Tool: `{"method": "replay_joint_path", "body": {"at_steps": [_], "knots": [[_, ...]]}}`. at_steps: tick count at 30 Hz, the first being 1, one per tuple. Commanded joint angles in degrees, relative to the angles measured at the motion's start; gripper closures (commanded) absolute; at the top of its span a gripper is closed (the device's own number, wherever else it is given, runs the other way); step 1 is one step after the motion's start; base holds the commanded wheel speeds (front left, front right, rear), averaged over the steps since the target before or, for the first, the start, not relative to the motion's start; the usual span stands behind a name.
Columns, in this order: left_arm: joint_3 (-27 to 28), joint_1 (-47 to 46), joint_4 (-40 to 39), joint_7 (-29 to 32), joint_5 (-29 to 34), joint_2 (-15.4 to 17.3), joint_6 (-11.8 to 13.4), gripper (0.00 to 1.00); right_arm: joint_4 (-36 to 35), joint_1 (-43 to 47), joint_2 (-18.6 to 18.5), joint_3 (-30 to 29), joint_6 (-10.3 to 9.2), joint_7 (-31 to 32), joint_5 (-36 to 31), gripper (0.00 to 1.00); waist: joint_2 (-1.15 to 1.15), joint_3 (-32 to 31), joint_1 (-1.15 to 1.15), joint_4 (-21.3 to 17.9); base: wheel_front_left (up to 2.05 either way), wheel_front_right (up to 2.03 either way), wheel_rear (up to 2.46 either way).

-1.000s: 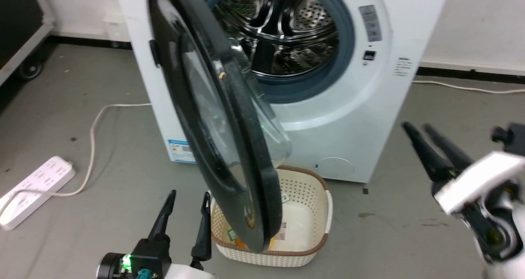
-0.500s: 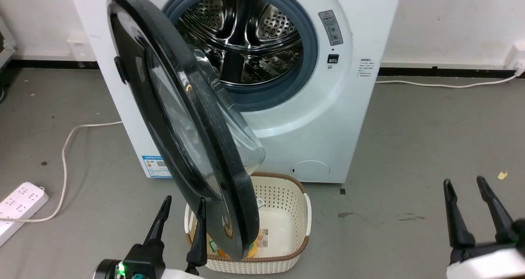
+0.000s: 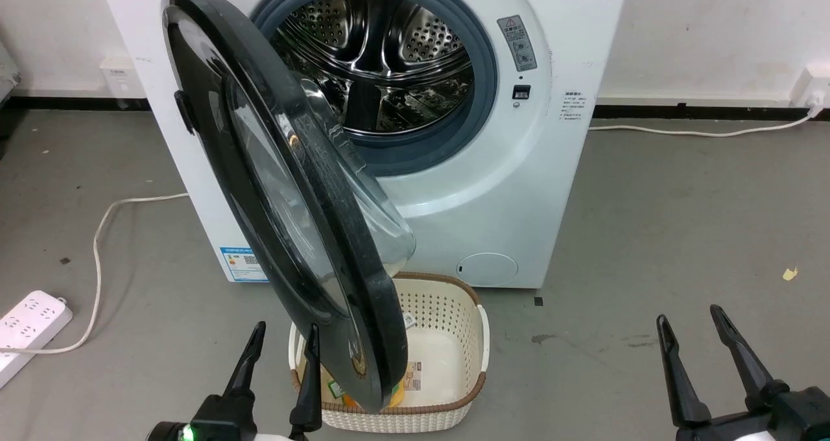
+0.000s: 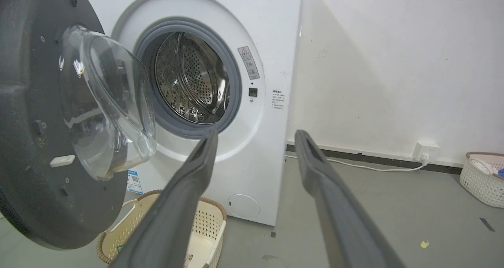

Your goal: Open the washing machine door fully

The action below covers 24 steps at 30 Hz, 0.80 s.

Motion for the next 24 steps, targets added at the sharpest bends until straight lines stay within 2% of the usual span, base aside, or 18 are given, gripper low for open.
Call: {"method": "replay_joint_path", "body": {"at_steps": [1,11,13,21,24], "knots": [[-0.09,0.64,0.13,-0.30,0.37,0.08,-0.12,0.00,-0.37,0.66,0.58,0.01,0.05,-0.24,0.05,0.00,0.00,0.06,0.00,0.18,0.00,0.00,0.00],[0.13,0.26,0.06,-0.30,-0.38,0.08,0.22,0.00,-0.31,0.22,1.04,0.15,0.05,-0.24,0.79,0.00,0.00,0.41,0.00,0.35,0.00,0.00,0.00],[0.36,0.19,0.13,-0.30,-1.78,0.08,-0.73,1.00,-0.11,0.27,1.03,0.48,0.05,-0.25,0.54,0.00,0.00,0.43,0.00,0.29,0.00,0.00,0.00],[3.20,-2.03,-5.09,-0.30,-4.63,0.08,-0.19,1.00,-0.05,0.03,1.14,0.53,0.05,-0.25,0.74,0.00,0.00,0.47,0.00,0.21,0.00,0.00,0.00],[4.68,-4.39,-10.03,-0.30,-6.01,0.08,0.39,1.00,-0.01,-0.02,1.19,0.61,0.05,-0.25,0.83,0.00,0.00,0.46,0.00,0.12,0.00,0.00,0.00]]}}
